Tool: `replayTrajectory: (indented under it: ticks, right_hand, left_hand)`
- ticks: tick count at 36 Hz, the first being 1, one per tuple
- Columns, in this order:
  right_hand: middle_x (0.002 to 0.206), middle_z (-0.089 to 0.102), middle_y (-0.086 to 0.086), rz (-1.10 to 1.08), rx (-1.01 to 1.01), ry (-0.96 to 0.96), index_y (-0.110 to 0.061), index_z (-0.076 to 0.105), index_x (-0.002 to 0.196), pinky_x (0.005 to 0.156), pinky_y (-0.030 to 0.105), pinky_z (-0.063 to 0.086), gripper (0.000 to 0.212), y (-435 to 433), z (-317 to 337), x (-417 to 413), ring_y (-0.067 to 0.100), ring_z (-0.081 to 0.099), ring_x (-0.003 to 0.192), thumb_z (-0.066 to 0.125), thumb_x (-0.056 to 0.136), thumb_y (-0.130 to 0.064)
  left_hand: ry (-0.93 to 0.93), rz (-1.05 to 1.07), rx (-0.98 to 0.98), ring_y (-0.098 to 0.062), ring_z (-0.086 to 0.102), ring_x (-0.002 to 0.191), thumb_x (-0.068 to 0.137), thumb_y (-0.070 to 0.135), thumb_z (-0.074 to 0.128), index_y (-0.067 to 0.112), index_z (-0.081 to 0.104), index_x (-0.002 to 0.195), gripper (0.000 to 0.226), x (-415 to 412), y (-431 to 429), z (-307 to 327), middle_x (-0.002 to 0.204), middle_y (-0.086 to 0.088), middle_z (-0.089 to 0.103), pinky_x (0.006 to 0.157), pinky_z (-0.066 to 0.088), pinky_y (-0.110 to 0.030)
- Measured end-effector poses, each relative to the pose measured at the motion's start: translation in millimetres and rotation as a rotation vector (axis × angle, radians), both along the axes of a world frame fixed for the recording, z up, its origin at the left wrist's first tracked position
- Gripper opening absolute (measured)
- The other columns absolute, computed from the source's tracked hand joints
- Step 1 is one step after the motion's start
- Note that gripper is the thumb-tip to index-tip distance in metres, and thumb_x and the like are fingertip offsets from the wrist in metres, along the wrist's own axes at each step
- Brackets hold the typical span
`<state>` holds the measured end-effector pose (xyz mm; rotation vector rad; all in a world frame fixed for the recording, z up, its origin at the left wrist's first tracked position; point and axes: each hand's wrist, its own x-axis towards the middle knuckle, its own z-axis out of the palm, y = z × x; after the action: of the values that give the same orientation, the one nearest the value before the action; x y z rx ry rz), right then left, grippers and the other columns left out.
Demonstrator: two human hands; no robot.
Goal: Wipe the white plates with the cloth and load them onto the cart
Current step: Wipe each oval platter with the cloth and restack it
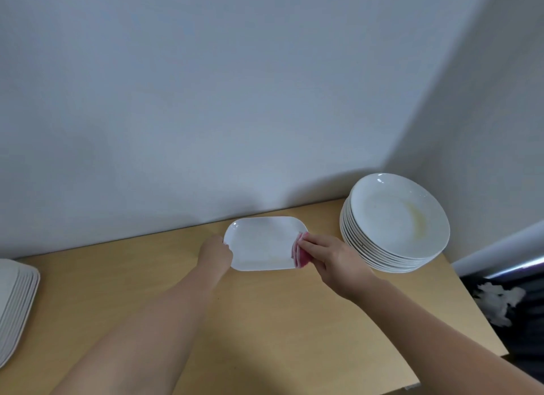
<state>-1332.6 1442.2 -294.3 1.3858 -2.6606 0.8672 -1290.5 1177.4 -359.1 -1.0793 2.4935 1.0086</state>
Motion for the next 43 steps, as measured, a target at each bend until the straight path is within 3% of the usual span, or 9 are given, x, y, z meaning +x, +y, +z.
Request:
replayTrajectory:
  ticks: [5, 9, 14, 17, 26, 36, 39, 41, 43]
  right_hand:
    - [0.092, 0.057, -0.019, -0.006, -0.002, -0.044, -0.017, 0.059, 0.081, 0.071, 0.023, 0.048, 0.025, 2, 2, 3, 0.000, 0.051, 0.076, 0.050, 0.095, 0.001]
    - [0.092, 0.058, -0.017, -0.010, -0.010, -0.059, -0.018, 0.058, 0.081, 0.070, 0.025, 0.049, 0.029, 2, 4, 11, 0.000, 0.054, 0.076, 0.053, 0.088, 0.010]
    - [0.099, 0.061, -0.016, -0.023, 0.044, -0.057, -0.019, 0.064, 0.091, 0.069, 0.035, 0.052, 0.022, -5, -8, 25, 0.013, 0.059, 0.085, 0.054, 0.091, 0.001]
    - [0.106, 0.064, -0.011, -0.065, 0.016, 0.013, -0.017, 0.067, 0.102, 0.063, 0.035, 0.056, 0.029, -19, -12, 43, 0.020, 0.062, 0.087, 0.065, 0.082, 0.004]
    - [0.087, 0.055, -0.018, 0.073, 0.055, -0.021, -0.025, 0.057, 0.081, 0.063, 0.016, 0.038, 0.031, -87, -9, 105, 0.002, 0.042, 0.072, 0.056, 0.085, 0.005]
    - [0.096, 0.061, -0.006, 0.182, 0.285, -0.034, -0.018, 0.065, 0.088, 0.071, 0.036, 0.048, 0.032, -144, -32, 141, 0.021, 0.055, 0.080, 0.048, 0.080, 0.008]
    - [0.111, 0.063, -0.003, 0.178, 0.332, 0.022, -0.020, 0.066, 0.095, 0.085, 0.035, 0.045, 0.038, -163, -39, 141, 0.028, 0.059, 0.102, 0.051, 0.073, 0.007]
    - [0.145, 0.043, -0.003, 0.136, 0.477, 0.041, -0.027, 0.059, 0.119, 0.109, 0.044, 0.025, 0.050, -174, -48, 140, 0.026, 0.035, 0.136, 0.046, 0.080, 0.001]
    - [0.160, 0.011, -0.002, 0.082, 0.630, -0.002, -0.031, 0.041, 0.140, 0.117, 0.048, 0.006, 0.062, -181, -54, 141, 0.026, 0.008, 0.146, 0.046, 0.084, -0.005]
  left_hand:
    - [-0.003, 0.024, 0.057, -0.040, 0.065, 0.095, 0.086, -0.006, 0.044, -0.008, 0.059, 0.108, 0.027, -2, -4, 1, 0.106, -0.027, 0.064, 0.079, 0.057, -0.046]
    - [0.057, 0.079, 0.131, -0.038, 0.066, 0.082, 0.086, -0.004, 0.041, -0.003, 0.057, 0.105, 0.025, 17, -1, 6, 0.102, -0.024, 0.062, 0.048, 0.049, -0.031]
    - [0.102, 0.151, 0.188, -0.035, 0.067, 0.083, 0.088, 0.000, 0.039, 0.002, 0.057, 0.101, 0.022, 58, -7, 10, 0.099, -0.017, 0.061, 0.056, 0.052, -0.032]
    - [0.118, 0.172, 0.223, -0.030, 0.068, 0.077, 0.088, 0.000, 0.038, 0.007, 0.058, 0.092, 0.022, 88, -12, 12, 0.095, -0.014, 0.063, 0.048, 0.049, -0.026]
    - [0.124, 0.253, 0.273, -0.025, 0.060, 0.072, 0.089, 0.001, 0.037, 0.003, 0.056, 0.093, 0.019, 177, -42, 5, 0.094, -0.013, 0.061, 0.056, 0.052, -0.032]
    - [0.124, 0.315, 0.364, -0.026, 0.069, 0.073, 0.090, 0.003, 0.039, 0.002, 0.059, 0.085, 0.021, 218, -62, -1, 0.085, -0.013, 0.065, 0.053, 0.058, -0.029]
    - [0.094, 0.280, 0.353, -0.019, 0.062, 0.053, 0.086, 0.002, 0.037, 0.007, 0.054, 0.070, 0.024, 220, -68, -3, 0.066, -0.008, 0.060, 0.053, 0.055, -0.030]
    - [0.087, 0.274, 0.357, -0.015, 0.059, 0.047, 0.085, 0.002, 0.037, 0.010, 0.055, 0.068, 0.025, 218, -71, -4, 0.061, -0.005, 0.059, 0.053, 0.054, -0.030]
    - [0.094, 0.294, 0.387, -0.016, 0.061, 0.050, 0.083, 0.001, 0.038, 0.008, 0.059, 0.072, 0.025, 216, -73, -3, 0.063, -0.005, 0.061, 0.059, 0.059, -0.035]
